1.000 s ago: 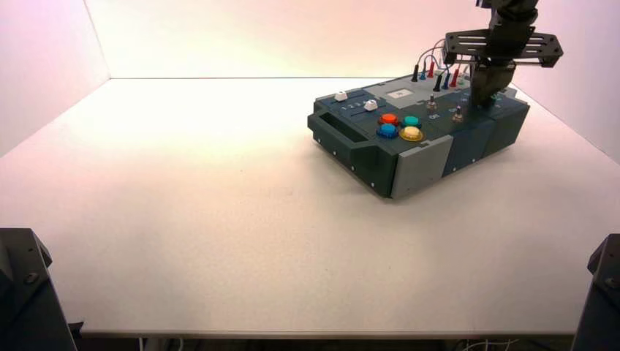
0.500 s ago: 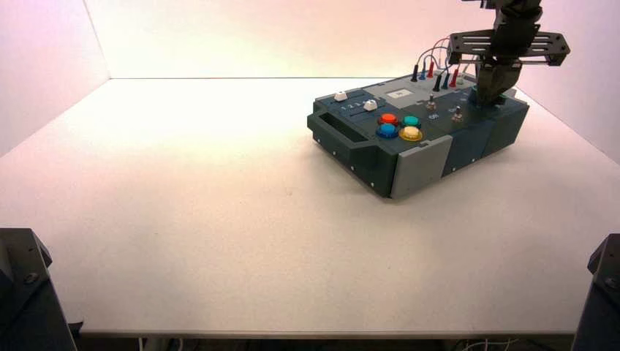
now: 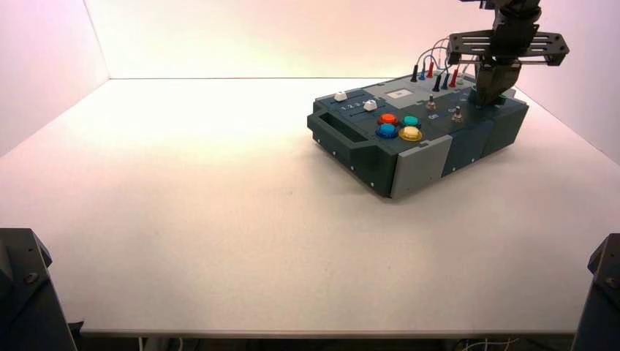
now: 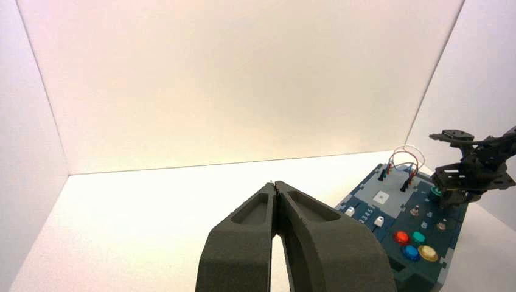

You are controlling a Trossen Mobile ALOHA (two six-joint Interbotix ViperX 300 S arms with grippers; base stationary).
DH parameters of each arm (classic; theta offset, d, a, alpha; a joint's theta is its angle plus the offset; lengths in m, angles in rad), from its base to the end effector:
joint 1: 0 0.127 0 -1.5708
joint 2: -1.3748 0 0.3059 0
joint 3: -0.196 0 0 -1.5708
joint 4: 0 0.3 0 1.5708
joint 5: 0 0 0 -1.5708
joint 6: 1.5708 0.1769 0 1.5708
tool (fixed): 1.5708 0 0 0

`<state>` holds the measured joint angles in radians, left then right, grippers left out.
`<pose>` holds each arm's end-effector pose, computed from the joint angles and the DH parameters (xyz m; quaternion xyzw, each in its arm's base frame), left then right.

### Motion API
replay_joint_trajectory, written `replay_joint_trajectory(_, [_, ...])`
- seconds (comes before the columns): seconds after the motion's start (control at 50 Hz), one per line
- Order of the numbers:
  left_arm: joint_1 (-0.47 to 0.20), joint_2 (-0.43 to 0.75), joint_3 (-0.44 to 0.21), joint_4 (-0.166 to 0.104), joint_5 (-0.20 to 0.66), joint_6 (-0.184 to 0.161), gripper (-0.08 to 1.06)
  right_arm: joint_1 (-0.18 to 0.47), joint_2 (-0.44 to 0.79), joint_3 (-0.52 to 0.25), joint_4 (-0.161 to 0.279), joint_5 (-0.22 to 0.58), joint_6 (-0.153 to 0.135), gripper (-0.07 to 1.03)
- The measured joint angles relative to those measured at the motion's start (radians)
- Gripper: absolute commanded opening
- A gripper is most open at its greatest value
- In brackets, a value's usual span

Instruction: Turn the knob to position 4.

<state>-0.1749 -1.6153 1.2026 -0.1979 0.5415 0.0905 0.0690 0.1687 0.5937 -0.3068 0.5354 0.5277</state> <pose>0.1418 -0.0433 0.2724 -0.0372 0.0654 -0.1350 0.9880 0.3776 -0.0012 0.0383 0.0387 0.5827 -0.1114 0.8041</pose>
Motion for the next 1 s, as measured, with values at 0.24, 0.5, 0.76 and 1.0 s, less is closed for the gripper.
replay_joint_trajectory(0.24, [0.002, 0.0, 0.0, 0.0, -0.002, 0.0, -0.03, 0.0, 0.0, -0.002, 0.002, 0.0, 0.0, -0.02])
replay_joint_trajectory(0.5, [0.002, 0.0, 0.0, 0.0, -0.002, 0.002, -0.03, 0.0, 0.0, 0.0, 0.003, 0.0, 0.0, -0.02])
replay_joint_trajectory(0.76, [0.002, 0.0, 0.0, 0.0, 0.0, 0.0, -0.03, 0.0, -0.006, 0.009, 0.003, -0.008, 0.0, -0.02])
replay_joint_trajectory(1.0, [0.0, -0.005, 0.0, 0.0, -0.002, 0.002, -0.03, 0.006, -0.006, 0.012, 0.008, -0.009, 0.0, -0.02])
